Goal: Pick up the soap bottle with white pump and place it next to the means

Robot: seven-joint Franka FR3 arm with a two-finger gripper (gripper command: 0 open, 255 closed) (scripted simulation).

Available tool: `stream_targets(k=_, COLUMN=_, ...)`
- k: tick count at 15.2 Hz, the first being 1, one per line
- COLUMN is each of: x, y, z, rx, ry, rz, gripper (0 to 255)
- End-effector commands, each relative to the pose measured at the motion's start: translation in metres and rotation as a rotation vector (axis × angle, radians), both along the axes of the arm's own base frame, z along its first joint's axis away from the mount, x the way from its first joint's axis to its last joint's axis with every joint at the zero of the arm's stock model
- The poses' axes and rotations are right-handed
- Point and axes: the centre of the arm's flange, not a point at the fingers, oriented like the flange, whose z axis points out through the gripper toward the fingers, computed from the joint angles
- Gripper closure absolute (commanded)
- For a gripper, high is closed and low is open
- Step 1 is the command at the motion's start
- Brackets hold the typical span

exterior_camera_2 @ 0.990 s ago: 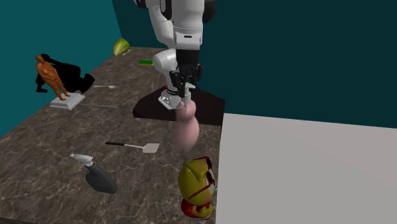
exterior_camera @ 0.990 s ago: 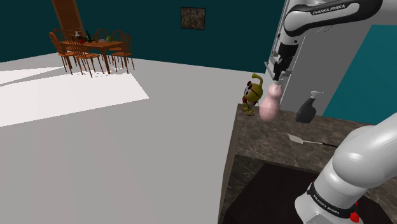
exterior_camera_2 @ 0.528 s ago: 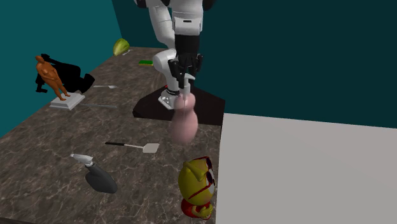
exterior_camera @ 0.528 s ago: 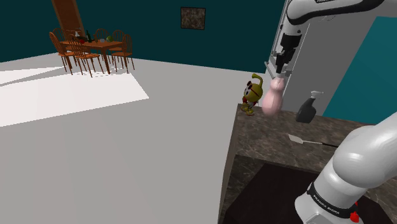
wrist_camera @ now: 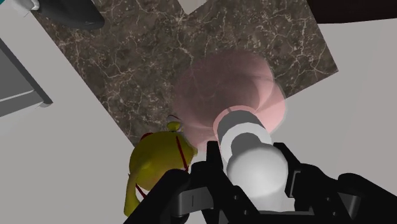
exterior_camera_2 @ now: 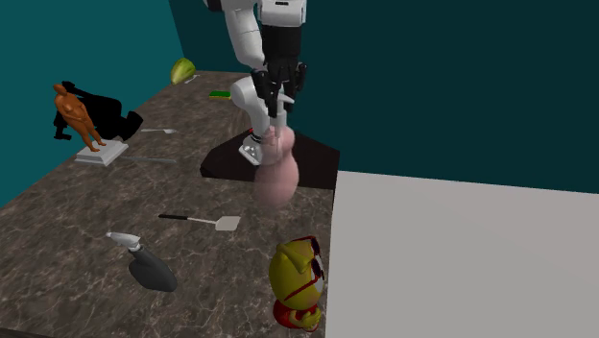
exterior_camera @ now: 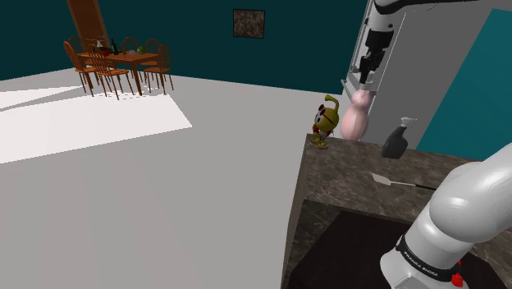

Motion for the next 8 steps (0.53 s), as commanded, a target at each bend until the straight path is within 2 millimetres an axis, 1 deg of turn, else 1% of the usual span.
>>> stream_targets(k=1, x=-0.001, y=0.0, z=0.011, rx=0.0, ry=-0.001, rz=0.0, gripper=255)
stream_targets(k=8, x=-0.001, y=0.0, z=0.048, rx=0.0, ry=-0.001, rz=0.0, gripper=255)
